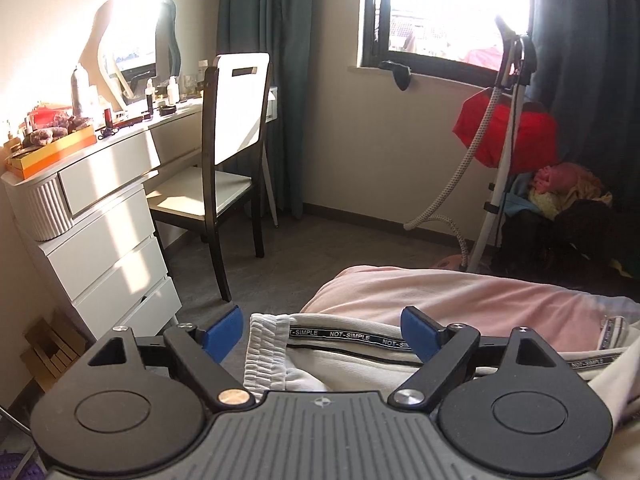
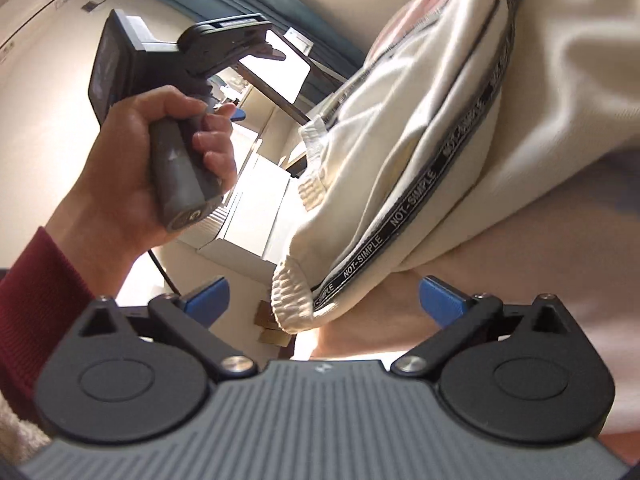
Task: Fold clothes
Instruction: 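Lay the sweatpants flat on the bed and open both grippers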
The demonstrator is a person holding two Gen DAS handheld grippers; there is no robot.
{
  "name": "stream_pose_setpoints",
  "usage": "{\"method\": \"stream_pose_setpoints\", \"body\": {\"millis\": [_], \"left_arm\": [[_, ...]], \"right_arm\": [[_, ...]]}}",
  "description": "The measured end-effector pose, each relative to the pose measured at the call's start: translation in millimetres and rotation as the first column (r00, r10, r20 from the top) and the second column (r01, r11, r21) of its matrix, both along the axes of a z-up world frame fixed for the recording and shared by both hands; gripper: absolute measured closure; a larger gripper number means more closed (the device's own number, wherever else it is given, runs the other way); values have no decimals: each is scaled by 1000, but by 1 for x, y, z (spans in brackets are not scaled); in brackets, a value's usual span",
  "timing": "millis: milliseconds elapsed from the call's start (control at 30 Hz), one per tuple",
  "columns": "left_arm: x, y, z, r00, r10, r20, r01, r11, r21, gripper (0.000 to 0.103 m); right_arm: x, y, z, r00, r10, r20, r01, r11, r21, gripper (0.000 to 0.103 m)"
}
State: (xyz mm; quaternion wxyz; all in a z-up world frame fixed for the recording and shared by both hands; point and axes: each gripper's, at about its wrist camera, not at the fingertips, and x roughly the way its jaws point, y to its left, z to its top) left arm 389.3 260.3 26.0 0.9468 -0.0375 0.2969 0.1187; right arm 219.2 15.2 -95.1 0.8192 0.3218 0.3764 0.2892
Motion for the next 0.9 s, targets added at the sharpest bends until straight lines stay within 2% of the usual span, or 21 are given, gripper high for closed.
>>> {"method": "stream_pose_setpoints", "body": {"millis": [67, 133, 267, 433, 500, 633, 767, 900], "left_arm": [[-40, -24, 21, 998, -37, 41, 36, 999, 12, 0], [-80, -48, 37, 993, -79, 89, 78, 997, 20, 0], [-161, -95, 57, 974, -159, 161, 164, 986, -16, 0], [-271, -164, 60, 930, -239, 279, 249, 969, 0, 0], [-304, -192, 60, 918, -264, 295, 281, 960, -15, 0], [-338, -235, 71, 898, -307, 316, 334, 942, -33, 0], [-356, -266, 85, 900, -325, 290, 360, 930, -78, 0], [-366, -268, 84, 885, -339, 318, 372, 927, -49, 0]], "right_arm": [[-19, -21, 28, 996, -5, 90, 12, 997, -78, 0], [-45, -50, 55, 983, -34, 178, 61, 987, -152, 0], [-84, -121, 93, 949, -93, 302, 165, 961, -221, 0], [-145, -197, 129, 892, -153, 424, 298, 907, -299, 0], [-162, -223, 143, 872, -167, 460, 340, 883, -324, 0], [-187, -249, 171, 834, -169, 525, 408, 830, -381, 0], [-206, -277, 187, 786, -230, 574, 483, 807, -338, 0], [-218, -306, 179, 749, -288, 597, 537, 791, -292, 0]]}}
